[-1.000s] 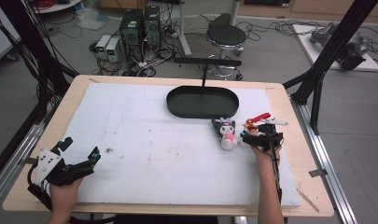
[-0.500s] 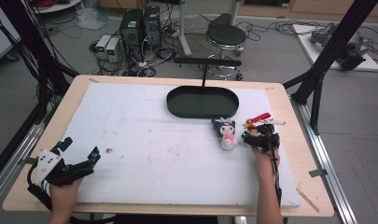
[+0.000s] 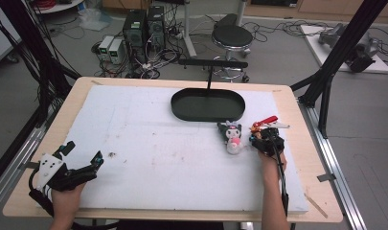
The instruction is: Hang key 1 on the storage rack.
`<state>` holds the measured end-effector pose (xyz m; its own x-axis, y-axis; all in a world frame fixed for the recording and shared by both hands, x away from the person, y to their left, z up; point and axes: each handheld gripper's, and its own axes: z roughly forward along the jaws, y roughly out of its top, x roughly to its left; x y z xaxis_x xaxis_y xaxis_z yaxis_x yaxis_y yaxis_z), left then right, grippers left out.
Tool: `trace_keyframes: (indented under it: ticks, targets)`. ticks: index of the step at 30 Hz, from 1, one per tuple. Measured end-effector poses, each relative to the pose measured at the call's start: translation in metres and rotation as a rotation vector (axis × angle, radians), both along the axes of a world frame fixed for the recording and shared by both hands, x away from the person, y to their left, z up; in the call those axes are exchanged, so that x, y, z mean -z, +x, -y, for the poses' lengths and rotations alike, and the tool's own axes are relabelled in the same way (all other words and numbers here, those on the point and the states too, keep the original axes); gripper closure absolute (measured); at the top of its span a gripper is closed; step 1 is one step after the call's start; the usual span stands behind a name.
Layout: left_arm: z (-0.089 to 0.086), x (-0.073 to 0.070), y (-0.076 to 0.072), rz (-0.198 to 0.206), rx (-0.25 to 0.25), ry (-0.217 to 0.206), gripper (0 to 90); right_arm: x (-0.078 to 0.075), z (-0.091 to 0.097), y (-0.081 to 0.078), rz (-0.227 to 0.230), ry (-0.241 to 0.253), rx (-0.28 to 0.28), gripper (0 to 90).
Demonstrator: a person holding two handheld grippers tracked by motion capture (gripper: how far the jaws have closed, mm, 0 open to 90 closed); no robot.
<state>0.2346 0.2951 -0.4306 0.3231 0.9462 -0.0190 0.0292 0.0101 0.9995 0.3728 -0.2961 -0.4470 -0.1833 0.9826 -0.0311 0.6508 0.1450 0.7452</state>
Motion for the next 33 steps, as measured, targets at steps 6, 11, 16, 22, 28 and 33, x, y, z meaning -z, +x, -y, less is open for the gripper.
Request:
trace_keyframes:
  ticks: [6,11,16,22,28,33]
  targets:
    - [0.000,0.000,0.000,0.001,0.003,0.001,1.7,-0.002,-0.004,-0.002,0.015,-0.038,-0.021,66.0]
    - [0.000,0.000,0.000,0.001,0.000,-0.002,1.7,-0.002,-0.006,-0.003,0.021,-0.045,-0.018,66.4]
    - [0.000,0.000,0.000,0.001,0.000,-0.001,1.7,-0.002,-0.007,-0.004,0.033,-0.065,-0.011,66.5]
    - [0.000,0.001,0.000,-0.002,0.001,0.003,1.7,-0.001,-0.002,-0.008,0.066,-0.064,0.008,66.5]
    - [0.001,0.001,0.000,-0.004,0.004,0.003,1.7,-0.004,0.001,-0.014,0.129,-0.064,0.026,66.5]
    - [0.001,0.001,0.000,-0.003,0.004,0.003,1.7,-0.008,0.001,-0.016,0.178,-0.062,0.022,66.5]
